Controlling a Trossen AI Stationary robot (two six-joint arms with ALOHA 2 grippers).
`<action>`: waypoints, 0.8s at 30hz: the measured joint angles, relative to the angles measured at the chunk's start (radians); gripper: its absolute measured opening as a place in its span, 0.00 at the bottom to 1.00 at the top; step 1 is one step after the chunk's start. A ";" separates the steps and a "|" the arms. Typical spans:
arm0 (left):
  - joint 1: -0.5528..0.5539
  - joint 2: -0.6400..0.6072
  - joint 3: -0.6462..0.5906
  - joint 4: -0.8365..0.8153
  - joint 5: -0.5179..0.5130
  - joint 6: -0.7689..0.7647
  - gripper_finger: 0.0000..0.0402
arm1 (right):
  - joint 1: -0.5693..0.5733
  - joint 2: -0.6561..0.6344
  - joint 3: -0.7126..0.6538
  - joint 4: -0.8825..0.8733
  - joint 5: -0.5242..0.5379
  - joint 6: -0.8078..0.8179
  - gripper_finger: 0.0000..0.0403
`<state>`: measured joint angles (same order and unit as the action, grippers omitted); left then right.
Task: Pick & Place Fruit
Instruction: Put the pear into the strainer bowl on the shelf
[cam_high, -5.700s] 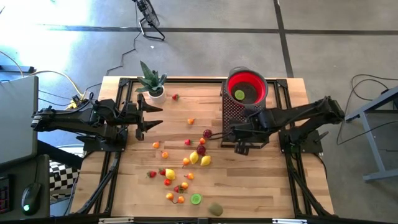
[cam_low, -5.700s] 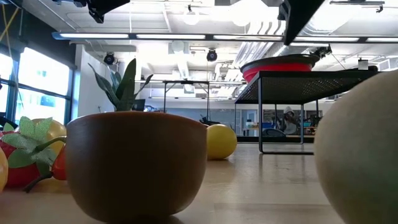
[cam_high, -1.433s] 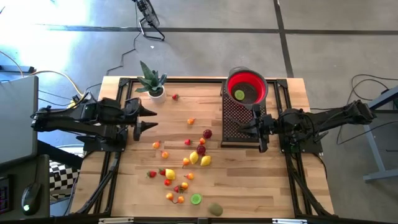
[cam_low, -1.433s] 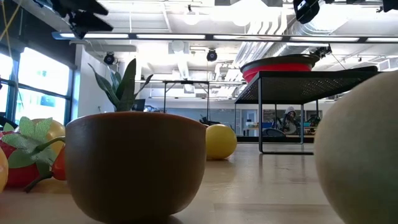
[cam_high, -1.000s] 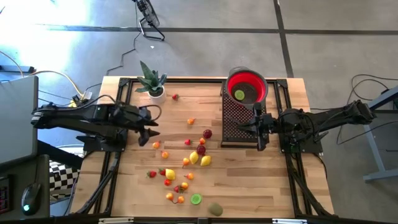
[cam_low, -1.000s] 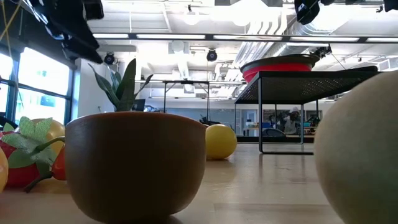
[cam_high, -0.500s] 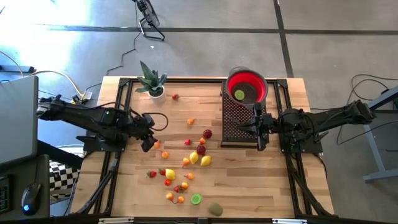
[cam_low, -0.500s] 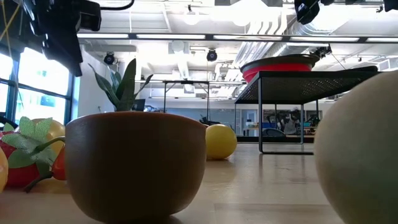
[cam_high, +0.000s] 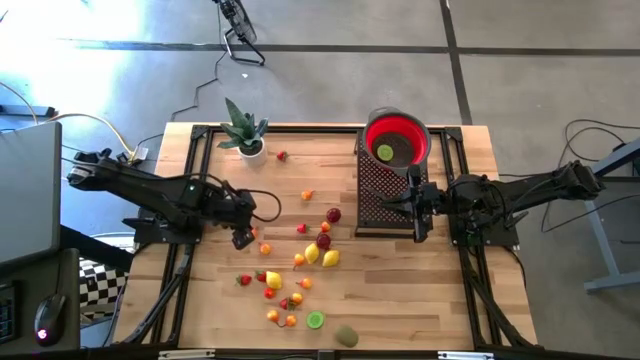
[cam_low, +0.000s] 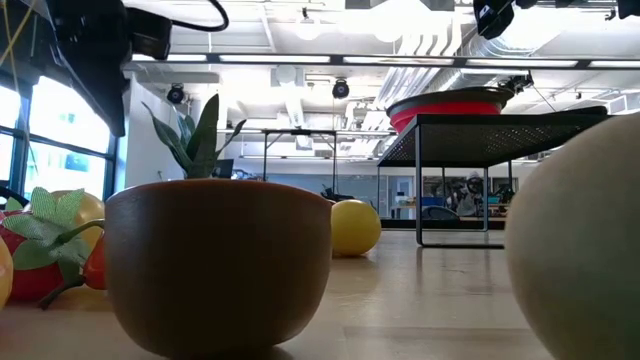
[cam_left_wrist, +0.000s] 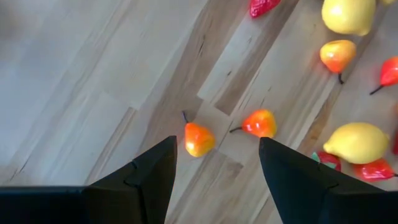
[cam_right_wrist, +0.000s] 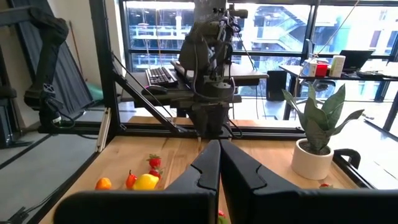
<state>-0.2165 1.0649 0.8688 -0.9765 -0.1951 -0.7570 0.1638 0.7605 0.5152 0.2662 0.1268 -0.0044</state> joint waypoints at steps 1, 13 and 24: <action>0.000 0.002 0.000 0.002 0.000 0.000 0.55 | 0.000 0.000 0.000 0.000 0.000 0.000 0.01; 0.000 0.001 -0.027 0.015 0.020 -0.095 0.55 | 0.000 0.000 0.000 -0.011 0.000 0.000 0.01; 0.000 0.001 -0.139 0.091 0.059 -0.194 0.55 | 0.000 0.000 0.000 -0.020 0.001 0.000 0.01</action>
<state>-0.2165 1.0660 0.7295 -0.8852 -0.1360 -0.9508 0.1635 0.7605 0.5152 0.2466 0.1276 -0.0048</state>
